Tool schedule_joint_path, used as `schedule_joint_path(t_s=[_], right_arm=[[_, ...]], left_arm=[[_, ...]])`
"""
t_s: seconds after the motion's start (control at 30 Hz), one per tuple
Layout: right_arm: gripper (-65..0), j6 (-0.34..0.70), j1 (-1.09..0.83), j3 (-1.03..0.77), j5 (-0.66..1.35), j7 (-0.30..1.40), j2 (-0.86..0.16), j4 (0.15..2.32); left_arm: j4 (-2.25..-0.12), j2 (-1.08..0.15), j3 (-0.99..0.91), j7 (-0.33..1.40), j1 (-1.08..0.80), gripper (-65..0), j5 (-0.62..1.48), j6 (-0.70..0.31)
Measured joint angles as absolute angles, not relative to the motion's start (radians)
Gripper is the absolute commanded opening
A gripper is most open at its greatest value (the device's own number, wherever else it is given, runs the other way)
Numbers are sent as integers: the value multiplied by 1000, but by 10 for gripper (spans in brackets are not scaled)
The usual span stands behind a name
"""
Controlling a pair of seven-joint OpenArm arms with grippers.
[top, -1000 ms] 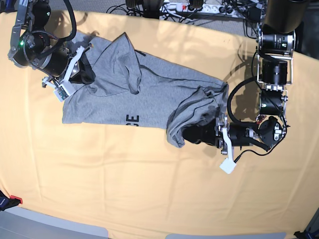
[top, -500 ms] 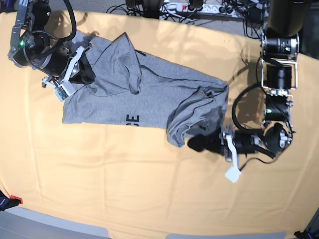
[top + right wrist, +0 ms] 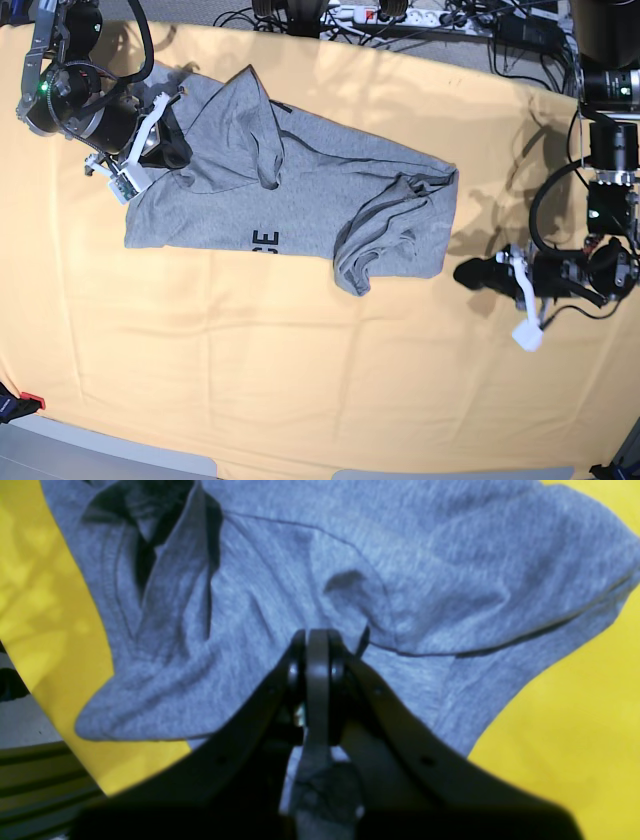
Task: Layout the t-shirt on the table in an organized manner, then fold the t-shirt properly
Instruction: 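Press the folded end down onto the shirt with the left gripper, then open both grippers and withdraw them from the folded grey shirt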
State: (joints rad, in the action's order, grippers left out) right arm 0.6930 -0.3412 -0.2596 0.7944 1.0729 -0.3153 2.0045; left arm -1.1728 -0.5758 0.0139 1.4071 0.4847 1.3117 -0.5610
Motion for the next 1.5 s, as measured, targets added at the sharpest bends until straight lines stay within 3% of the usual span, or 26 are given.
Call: schedule_joint_path(t_s=[0.2, 0.4, 0.87, 1.07, 1.23, 1.37, 1.4, 1.5], right_arm=[[-650, 693, -341, -260, 796, 1071, -316, 2004], [-650, 693, -341, -260, 796, 1066, -316, 2004], [-650, 693, -341, -260, 796, 1062, -316, 2004], [-650, 693, -341, -260, 796, 1062, -315, 2004], [-650, 693, -332, -260, 796, 1062, -315, 2004], [-346, 640, -282, -268, 796, 1062, -315, 2004], [-296, 620, -270, -277, 792, 1061, -315, 2004], [-271, 538, -248, -326, 730, 1063, -315, 2005]], left_arm=[[-1173, -514, 19, 1407, 419, -650, 1291, -561], [-1173, -473, 19, 1406, 404, -650, 1435, -667], [-1175, -343, 19, 1407, 324, -650, 1458, -609], [-1245, -359, 20, 1408, 328, -650, 1456, -587], [-1374, -450, 17, 1407, 347, -650, 1460, -611], [-1407, -534, -46, 1414, 344, -650, 1459, -614], [-1407, -553, -71, 1414, 344, -650, 1459, -614], [-1407, -613, -142, 1412, 344, -650, 1460, -613]])
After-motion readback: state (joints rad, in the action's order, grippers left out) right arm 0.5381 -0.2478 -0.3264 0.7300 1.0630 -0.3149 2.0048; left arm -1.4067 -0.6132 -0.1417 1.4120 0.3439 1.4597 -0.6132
